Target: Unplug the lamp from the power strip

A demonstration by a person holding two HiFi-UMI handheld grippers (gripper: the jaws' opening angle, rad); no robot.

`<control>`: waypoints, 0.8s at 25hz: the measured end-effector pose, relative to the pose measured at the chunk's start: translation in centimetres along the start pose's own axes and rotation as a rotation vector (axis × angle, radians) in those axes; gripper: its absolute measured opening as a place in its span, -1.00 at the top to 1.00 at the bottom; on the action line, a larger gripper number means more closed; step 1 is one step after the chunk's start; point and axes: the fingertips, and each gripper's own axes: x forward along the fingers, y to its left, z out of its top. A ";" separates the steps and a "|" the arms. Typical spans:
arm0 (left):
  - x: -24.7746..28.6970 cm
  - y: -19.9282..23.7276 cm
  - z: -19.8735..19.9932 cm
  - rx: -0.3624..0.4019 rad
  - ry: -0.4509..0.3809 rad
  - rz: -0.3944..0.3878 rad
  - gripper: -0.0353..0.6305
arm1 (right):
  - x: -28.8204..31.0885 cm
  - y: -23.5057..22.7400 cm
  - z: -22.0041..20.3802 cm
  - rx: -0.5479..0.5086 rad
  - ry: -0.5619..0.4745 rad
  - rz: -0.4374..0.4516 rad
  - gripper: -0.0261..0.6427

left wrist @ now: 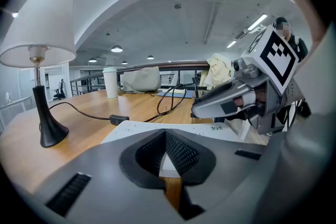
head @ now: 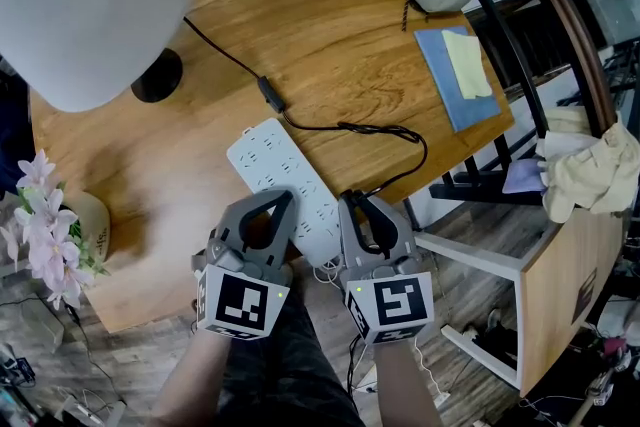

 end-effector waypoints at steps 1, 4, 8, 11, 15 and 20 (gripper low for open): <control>0.1 0.1 0.0 -0.001 0.000 0.000 0.91 | 0.1 -0.1 0.0 0.002 0.003 -0.005 0.71; 0.1 0.4 0.0 -0.005 -0.001 0.003 0.91 | 0.4 -0.3 -0.1 0.007 0.006 -0.013 0.70; 0.3 0.6 0.2 -0.010 -0.006 0.004 0.91 | 0.7 -0.7 -0.1 0.011 0.009 -0.032 0.70; 0.3 0.7 0.2 -0.011 -0.005 0.005 0.91 | 0.8 -0.8 0.1 0.012 -0.004 -0.049 0.70; 0.3 0.6 0.3 -0.012 -0.007 0.007 0.91 | 0.8 -1.1 0.3 0.022 -0.013 -0.056 0.64; 0.1 0.7 0.2 -0.014 -0.007 0.007 0.91 | 0.7 -1.1 -0.3 0.052 -0.004 -0.061 0.57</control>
